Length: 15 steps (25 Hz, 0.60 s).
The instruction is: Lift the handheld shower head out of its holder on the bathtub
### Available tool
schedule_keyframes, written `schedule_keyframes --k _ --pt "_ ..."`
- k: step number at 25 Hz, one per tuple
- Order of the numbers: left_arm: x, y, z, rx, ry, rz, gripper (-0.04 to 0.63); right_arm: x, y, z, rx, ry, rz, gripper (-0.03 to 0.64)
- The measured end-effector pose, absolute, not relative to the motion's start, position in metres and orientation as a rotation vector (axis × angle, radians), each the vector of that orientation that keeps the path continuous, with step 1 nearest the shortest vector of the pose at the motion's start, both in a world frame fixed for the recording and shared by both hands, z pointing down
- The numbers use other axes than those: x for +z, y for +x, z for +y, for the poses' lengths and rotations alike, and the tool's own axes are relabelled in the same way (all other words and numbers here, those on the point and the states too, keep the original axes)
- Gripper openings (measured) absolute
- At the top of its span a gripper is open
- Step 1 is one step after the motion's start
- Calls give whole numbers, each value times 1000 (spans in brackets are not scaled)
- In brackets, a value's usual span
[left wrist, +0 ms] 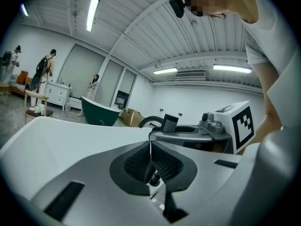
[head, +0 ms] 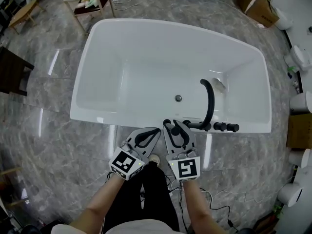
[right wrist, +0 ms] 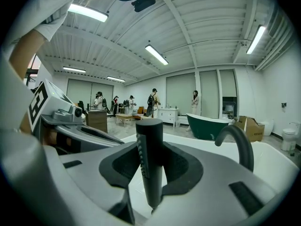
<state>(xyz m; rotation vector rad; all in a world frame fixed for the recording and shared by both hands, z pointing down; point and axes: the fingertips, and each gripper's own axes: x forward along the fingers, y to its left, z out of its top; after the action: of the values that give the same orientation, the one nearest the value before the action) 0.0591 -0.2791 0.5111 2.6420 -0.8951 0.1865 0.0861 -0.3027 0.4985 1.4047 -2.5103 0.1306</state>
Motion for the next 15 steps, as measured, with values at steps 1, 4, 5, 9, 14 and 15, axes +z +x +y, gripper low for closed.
schedule_keyframes --k 1,4,5,9,14,15 --pt "508 59 -278 181 2644 -899 12 495 86 -301 130 1408 -2512 137" --pt "497 56 -277 163 2645 -911 12 485 84 -296 127 1416 -2512 137" --pt "494 55 -276 160 2647 -914 12 481 84 -294 123 1418 -2513 137" --pt "481 51 -272 152 2658 -929 12 466 83 -286 108 1427 -2519 137" --pt "471 42 -267 142 2653 -959 12 451 83 -277 94 1444 -2524 137" --pt "469 41 -266 143 2655 -960 12 448 83 -275 94 1447 -2525 137"
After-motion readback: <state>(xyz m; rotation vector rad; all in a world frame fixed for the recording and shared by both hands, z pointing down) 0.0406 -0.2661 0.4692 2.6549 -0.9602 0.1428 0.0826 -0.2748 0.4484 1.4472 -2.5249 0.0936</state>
